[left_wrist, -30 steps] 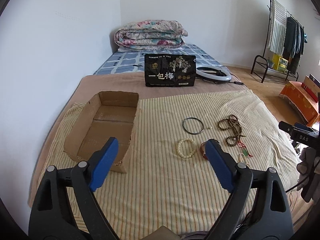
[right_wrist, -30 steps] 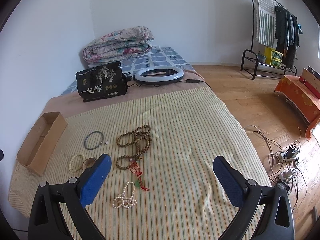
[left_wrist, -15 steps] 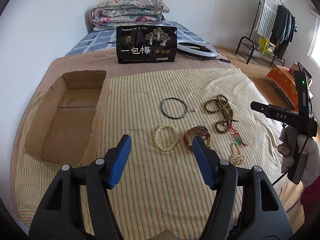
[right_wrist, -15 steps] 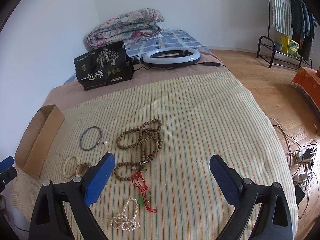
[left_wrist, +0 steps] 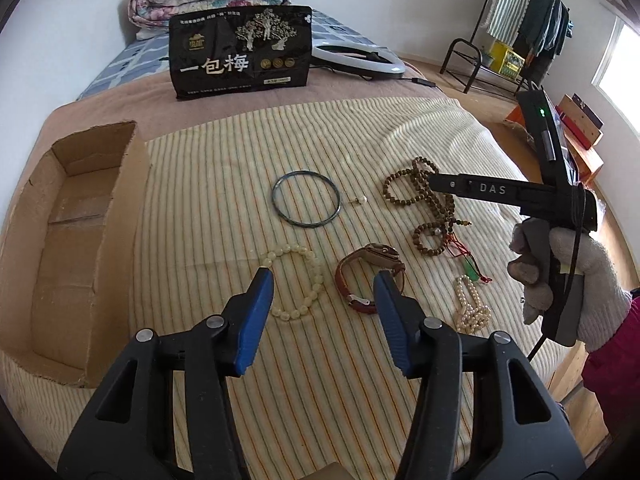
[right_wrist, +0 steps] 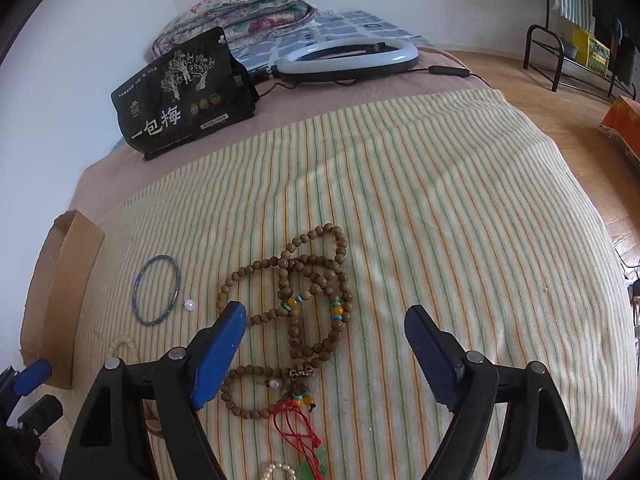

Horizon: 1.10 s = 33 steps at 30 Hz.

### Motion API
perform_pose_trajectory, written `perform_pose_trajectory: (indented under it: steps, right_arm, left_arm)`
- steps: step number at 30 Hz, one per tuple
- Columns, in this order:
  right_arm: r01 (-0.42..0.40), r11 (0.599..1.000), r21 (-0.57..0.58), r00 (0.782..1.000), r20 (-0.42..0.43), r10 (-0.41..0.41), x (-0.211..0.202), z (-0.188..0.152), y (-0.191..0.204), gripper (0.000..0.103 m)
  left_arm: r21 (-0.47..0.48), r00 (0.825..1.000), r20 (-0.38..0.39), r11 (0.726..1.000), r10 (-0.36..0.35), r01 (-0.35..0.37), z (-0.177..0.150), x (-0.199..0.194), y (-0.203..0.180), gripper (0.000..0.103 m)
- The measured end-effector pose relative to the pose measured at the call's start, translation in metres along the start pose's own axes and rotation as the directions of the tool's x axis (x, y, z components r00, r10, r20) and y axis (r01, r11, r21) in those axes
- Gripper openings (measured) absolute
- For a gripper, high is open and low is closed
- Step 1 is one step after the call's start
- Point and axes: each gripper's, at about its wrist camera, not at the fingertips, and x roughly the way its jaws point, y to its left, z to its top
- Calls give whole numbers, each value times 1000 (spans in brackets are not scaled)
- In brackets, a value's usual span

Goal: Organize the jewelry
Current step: 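Grasp the brown-strap watch with the left tool while the right tool grasps the brown bead mala, then carry the watch and the mala over the cardboard box with both tools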

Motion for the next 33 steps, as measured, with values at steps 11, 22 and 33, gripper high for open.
perform_pose_trajectory:
  steps: [11, 22, 33]
  right_arm:
    - [5, 1000, -3, 998, -56, -5, 31, 9, 6, 75]
    - [90, 987, -134, 992, -76, -101, 36, 8, 14, 41]
    - [26, 993, -118, 996, -76, -35, 31, 9, 6, 12]
  left_arm:
    - [21, 994, -105, 1000, -18, 20, -1, 53, -9, 44]
    - [-4, 989, -142, 999, -40, 40, -3, 72, -10, 30]
    - [-10, 990, -134, 999, -34, 32, -4, 76, -13, 5]
